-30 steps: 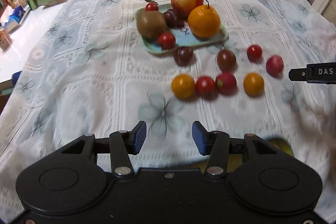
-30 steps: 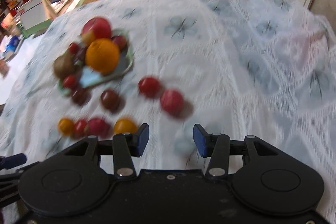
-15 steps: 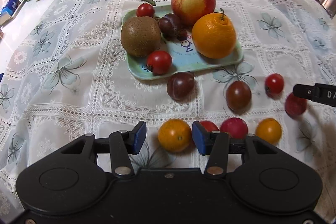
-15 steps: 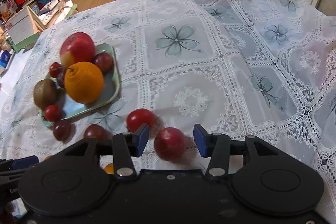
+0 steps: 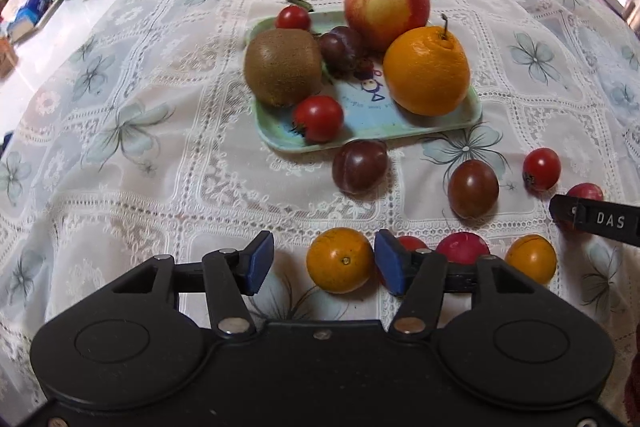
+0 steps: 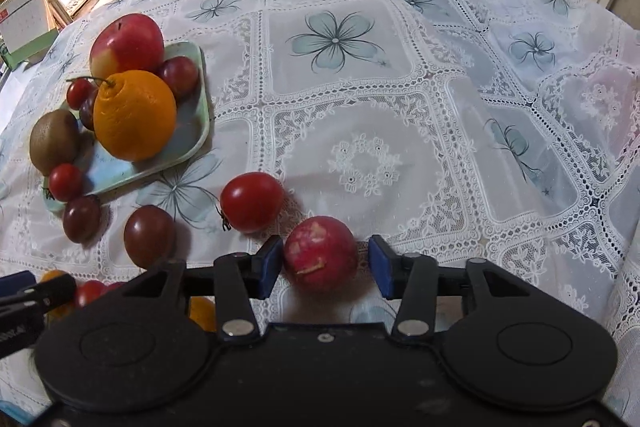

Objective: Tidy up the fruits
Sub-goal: 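Grasp a red radish with the right gripper while the left grasps an orange tomato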

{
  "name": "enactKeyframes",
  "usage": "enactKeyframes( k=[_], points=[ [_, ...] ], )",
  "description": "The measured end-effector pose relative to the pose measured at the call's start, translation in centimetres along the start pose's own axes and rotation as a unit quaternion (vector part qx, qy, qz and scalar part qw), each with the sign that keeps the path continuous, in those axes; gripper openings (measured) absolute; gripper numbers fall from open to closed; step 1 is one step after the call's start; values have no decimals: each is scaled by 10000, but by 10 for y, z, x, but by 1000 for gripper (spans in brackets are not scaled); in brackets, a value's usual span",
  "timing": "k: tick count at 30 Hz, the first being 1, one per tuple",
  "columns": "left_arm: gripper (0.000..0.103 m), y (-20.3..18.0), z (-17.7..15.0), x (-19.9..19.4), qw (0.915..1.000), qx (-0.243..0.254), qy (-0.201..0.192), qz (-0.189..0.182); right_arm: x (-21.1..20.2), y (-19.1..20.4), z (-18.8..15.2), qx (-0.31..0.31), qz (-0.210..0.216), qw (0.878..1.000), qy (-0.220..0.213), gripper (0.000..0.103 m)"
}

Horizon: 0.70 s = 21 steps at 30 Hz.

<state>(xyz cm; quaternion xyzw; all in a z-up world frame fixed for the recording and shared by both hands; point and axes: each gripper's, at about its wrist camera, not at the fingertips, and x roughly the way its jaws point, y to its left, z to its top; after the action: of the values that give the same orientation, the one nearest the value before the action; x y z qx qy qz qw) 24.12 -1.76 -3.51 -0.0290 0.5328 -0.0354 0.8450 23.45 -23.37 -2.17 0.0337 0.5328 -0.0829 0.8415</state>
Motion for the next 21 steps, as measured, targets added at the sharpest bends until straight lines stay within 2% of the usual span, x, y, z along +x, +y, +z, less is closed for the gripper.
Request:
enactKeyframes(
  k=[2, 7, 11, 12, 14, 15, 17, 21],
  points=[
    [64, 4, -3, -2, 9999, -106, 7, -20, -2, 1, -1, -61, 10, 10000, -14, 39],
    [68, -2, -7, -5, 9996, 154, -108, 198, -2, 1, -1, -42, 19, 10000, -7, 40],
    [67, -8, -8, 6, 9991, 82, -145, 385, 0, -1, -1, 27, 80, 10000, 29, 42],
    [63, -9, -7, 11, 9991, 96, -59, 414, 0, -1, -1, 32, 82, 10000, 29, 42],
    [62, -9, -8, 19, 9989, 138, -6, 452, 0, -1, -1, 27, 71, 10000, 11, 39],
    [46, -10, -10, 17, 9989, 167, -122, 417, -1, 0, -2, 11, 61, 10000, -9, 39],
    [46, -13, -11, 13, 9987, 295, -228, 358, -3, -1, -2, 22, 74, 10000, -40, 39],
    [45, -7, -8, 10, 9992, 289, -184, 204, -9, -5, -1, 153, 198, 9997, -45, 39]
  ],
)
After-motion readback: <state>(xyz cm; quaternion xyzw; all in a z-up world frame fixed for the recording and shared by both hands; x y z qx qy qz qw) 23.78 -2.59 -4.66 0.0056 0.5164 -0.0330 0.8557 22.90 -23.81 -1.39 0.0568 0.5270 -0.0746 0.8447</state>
